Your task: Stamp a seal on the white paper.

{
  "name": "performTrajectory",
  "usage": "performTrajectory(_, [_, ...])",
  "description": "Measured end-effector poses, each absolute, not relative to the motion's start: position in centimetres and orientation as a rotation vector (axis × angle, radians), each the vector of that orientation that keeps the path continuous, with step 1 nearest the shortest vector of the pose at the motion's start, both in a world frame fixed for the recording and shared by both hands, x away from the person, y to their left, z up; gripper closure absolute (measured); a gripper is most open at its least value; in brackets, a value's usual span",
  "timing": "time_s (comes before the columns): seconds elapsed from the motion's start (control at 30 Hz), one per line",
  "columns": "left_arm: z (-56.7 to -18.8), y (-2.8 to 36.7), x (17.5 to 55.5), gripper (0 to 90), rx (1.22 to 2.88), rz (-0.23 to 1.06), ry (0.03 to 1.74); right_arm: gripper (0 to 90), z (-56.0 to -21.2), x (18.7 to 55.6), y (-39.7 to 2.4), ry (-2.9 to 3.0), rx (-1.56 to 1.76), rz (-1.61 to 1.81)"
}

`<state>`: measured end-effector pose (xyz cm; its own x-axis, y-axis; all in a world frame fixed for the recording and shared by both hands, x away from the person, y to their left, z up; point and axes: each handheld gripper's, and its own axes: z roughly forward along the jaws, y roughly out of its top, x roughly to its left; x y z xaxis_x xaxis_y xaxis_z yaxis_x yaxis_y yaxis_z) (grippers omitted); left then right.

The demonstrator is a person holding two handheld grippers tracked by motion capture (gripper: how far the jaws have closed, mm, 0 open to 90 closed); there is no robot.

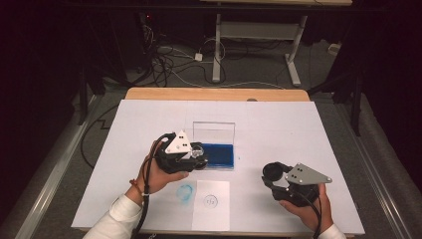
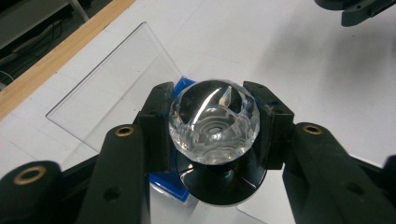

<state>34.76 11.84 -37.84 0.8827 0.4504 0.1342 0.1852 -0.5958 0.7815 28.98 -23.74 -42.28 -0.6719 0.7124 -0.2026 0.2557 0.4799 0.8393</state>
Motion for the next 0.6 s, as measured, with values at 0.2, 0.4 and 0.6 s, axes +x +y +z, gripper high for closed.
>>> performTrajectory(0.2, [-38.0,10.6,33.6,54.7,2.239,0.403,0.384,38.7,-42.3,29.0,-23.6,2.196,0.792,1.111])
performTrajectory(0.4, [-38.0,10.2,32.8,54.7,2.245,0.369,0.346,38.7,-42.3,29.0,-23.6,2.198,0.788,1.11])
performTrajectory(0.6, [-38.6,10.2,31.8,54.7,2.252,0.317,0.323,38.7,-42.3,29.0,-23.6,2.199,0.785,1.11])
